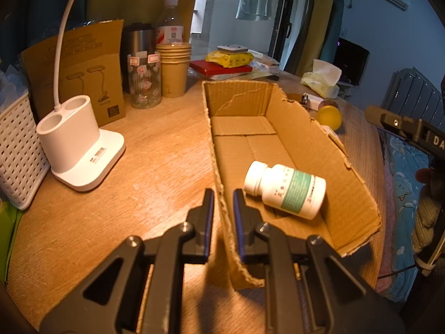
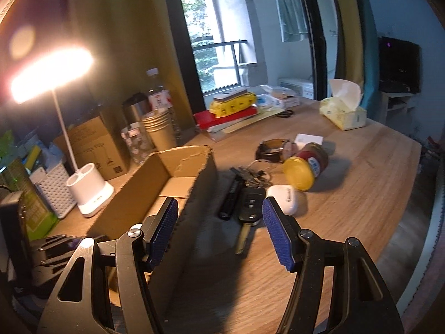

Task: Organize rigid objects
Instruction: 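Move the right gripper to the white earbud case and grasp it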

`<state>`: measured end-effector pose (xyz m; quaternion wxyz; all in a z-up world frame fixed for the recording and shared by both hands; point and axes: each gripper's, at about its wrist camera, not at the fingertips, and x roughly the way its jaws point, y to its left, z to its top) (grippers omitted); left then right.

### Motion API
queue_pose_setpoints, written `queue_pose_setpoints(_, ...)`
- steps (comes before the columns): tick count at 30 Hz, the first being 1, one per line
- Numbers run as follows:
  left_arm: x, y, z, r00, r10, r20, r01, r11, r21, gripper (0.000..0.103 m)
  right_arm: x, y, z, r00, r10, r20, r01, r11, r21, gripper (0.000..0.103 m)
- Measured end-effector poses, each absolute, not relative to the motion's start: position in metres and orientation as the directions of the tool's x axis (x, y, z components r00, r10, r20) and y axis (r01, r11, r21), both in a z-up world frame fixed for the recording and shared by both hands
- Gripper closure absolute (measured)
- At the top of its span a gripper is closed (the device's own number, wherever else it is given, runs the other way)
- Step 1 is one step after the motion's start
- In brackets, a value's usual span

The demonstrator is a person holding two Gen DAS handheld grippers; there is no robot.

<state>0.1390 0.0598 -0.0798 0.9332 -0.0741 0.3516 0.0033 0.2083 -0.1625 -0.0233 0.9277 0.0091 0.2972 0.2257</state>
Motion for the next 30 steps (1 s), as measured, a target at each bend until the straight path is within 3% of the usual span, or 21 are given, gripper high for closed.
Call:
queue_pose_setpoints(14,0.139,0.059,-0.080,0.753,-0.045,-0.656,-0.058,0.989,-0.134,0.088,0.246,-0.177,-0.054,0.761,0.278,-0.586,-0.319,0.947,0.034,0.036)
queue_pose_setpoints(30,0.138,0.057,-0.081,0.752,-0.050,-0.657,-0.057,0.988,-0.140,0.088,0.284,-0.176,-0.079,0.735,0.240,-0.634,-0.312,0.950,-0.002,0.036)
